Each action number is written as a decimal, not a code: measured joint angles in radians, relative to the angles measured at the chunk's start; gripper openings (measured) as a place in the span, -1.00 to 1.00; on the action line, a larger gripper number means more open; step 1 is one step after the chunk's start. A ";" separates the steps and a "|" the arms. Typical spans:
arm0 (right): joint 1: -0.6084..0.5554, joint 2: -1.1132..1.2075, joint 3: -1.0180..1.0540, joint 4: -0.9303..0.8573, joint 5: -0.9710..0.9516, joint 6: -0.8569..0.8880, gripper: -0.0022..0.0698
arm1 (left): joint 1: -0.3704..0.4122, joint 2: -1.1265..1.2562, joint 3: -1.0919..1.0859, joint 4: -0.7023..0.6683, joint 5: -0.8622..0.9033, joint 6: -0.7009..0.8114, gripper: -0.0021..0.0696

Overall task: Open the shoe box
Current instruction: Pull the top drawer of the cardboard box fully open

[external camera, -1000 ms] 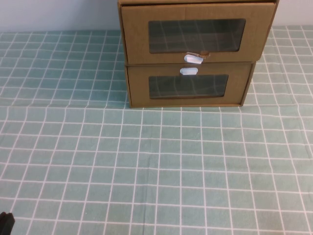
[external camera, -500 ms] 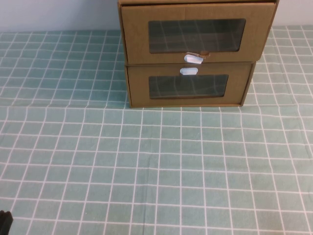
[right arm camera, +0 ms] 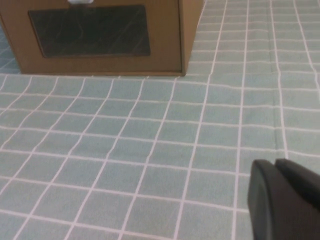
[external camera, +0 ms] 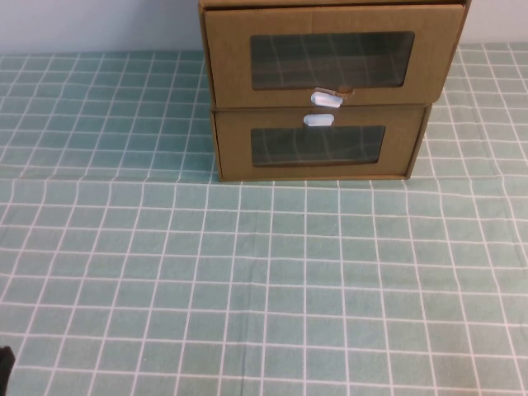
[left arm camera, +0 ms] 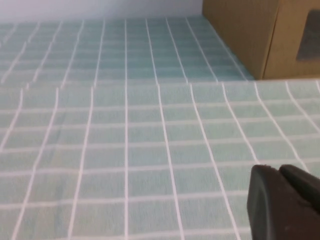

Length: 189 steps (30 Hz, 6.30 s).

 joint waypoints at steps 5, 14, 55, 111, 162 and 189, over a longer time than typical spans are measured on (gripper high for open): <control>0.000 0.000 0.000 0.000 -0.103 0.000 -0.98 | 0.000 0.000 0.000 -0.002 -0.157 -0.003 -0.96; 0.000 0.000 0.000 0.012 -0.534 0.000 -0.98 | 0.000 0.000 0.000 -0.010 -0.573 -0.061 -0.96; 0.000 0.295 -1.004 -0.159 -0.303 0.308 -0.98 | 0.000 0.253 -0.866 -0.017 -0.330 -0.234 -0.96; 0.293 1.404 -1.278 0.279 0.730 -0.846 -0.98 | -0.218 2.178 -2.392 -0.587 0.662 0.429 -0.96; 0.872 1.549 -1.029 -2.065 0.353 0.853 -0.97 | -0.216 2.168 -2.414 -0.480 0.766 0.286 -0.96; 0.695 1.903 -1.369 -2.070 0.413 1.068 0.01 | -0.211 2.221 -2.439 -0.542 0.781 0.326 -0.96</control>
